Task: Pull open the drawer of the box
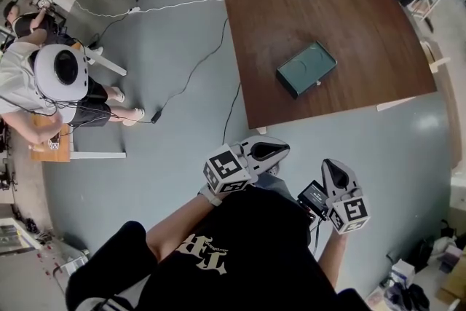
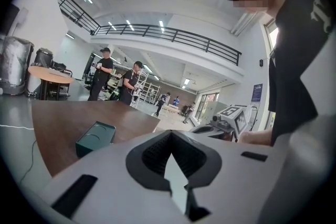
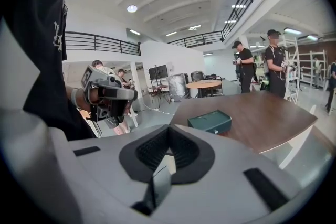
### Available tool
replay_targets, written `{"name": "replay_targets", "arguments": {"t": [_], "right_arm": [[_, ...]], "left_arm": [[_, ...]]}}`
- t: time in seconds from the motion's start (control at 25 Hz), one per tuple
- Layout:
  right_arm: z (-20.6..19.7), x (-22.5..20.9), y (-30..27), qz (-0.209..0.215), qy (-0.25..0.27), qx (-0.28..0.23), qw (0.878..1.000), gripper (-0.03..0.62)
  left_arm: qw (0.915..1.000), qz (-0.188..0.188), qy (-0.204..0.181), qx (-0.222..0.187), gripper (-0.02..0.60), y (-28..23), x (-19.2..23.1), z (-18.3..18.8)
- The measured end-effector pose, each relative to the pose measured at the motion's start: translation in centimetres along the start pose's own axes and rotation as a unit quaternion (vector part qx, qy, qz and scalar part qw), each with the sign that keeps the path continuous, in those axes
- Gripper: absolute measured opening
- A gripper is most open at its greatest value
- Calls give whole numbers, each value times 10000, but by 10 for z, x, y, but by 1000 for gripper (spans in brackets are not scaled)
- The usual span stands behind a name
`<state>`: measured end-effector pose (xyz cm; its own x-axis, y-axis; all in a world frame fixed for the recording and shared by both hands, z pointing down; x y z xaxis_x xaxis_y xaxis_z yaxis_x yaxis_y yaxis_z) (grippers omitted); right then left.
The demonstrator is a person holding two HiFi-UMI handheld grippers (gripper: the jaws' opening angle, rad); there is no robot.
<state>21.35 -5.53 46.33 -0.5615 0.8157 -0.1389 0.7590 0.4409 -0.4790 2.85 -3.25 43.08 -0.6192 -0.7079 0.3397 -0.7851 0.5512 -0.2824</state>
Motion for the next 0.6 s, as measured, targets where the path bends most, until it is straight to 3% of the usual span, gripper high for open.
{"name": "replay_targets", "arguments": {"t": [0.28, 0.48, 0.6], "right_arm": [[8, -11, -9, 61, 240, -74, 9997, -12], [15, -15, -21, -34, 455, -41, 9990, -12], [19, -22, -28, -138, 328, -181, 9992, -11]], "left_arm": [[9997, 215, 84, 69, 5, 12, 1, -3], [9999, 40, -16, 150, 5, 5, 0, 0], [9998, -109, -69, 123, 5, 0, 1, 6]]}}
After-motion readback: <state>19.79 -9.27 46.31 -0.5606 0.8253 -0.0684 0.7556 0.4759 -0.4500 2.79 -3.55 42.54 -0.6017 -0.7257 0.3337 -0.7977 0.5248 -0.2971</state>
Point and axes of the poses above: the fingertips, and each gripper's own axes: y backward along the fingers, x to its left, z out of its top, the point moved 5 cm from there along y, backward along the fingers, and after that the axes turned 6 degrees about x, right-handed, at the moved point
